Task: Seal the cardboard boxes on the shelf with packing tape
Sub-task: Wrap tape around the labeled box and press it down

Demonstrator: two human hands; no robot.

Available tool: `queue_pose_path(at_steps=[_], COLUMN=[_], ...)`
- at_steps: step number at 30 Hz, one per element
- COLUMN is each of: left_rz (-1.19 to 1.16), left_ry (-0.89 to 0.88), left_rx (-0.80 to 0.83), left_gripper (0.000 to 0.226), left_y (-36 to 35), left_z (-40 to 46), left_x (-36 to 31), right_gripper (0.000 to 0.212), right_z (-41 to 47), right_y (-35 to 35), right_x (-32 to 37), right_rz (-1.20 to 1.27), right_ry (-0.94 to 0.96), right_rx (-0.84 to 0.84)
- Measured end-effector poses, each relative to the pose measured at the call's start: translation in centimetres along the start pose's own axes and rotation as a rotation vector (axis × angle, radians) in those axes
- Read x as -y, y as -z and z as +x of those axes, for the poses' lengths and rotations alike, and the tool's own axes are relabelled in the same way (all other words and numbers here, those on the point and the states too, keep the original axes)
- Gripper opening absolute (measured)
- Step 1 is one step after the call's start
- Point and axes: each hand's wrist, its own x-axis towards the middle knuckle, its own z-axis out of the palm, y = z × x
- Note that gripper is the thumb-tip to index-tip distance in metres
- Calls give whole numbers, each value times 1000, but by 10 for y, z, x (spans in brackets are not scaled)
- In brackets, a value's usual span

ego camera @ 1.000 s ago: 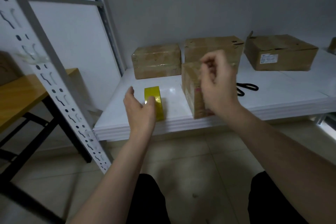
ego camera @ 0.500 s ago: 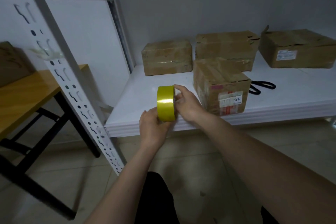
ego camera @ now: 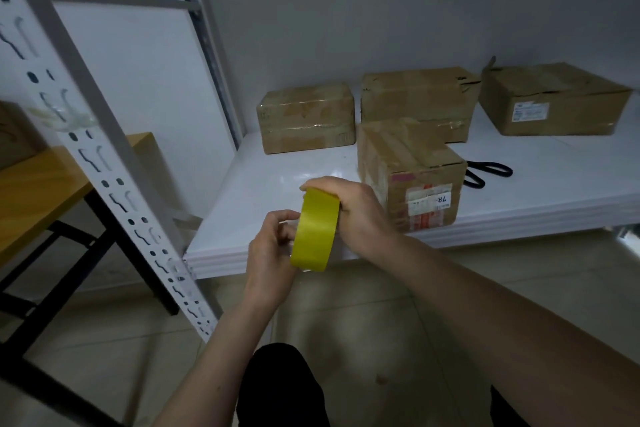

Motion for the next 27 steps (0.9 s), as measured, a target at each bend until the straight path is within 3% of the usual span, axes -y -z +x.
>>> queue_pose_path(at_steps=[6,9,11,15,22,25,27], left_rz=[-144,-251,-397,-534,-363,-371,-421], left_ry=[-55,-4,101,284,348,397,465], left_rx=[120,282,404,593,802,831,886], left_gripper=[37,22,31,25,31,55,52], left_y=[17,29,35,34,18,7,0], left_z=[21,35,44,59,63,62,59], left_x=[-30,-53,-60,-68,-91,-95,-95], right_gripper=[39,55,49,45,40,35,32], right_z=[13,31,34,25,-23,-52,-71], right_y=[26,49,61,75,105,109,109], right_x=[25,40,44,47,57,51,47], right_rz=[-49,-7,14,20,32,21,40], right_ry=[245,164,144,82,36,-44,-86], right_rx=[-89,-94,-113,-128,-210,-273,-289])
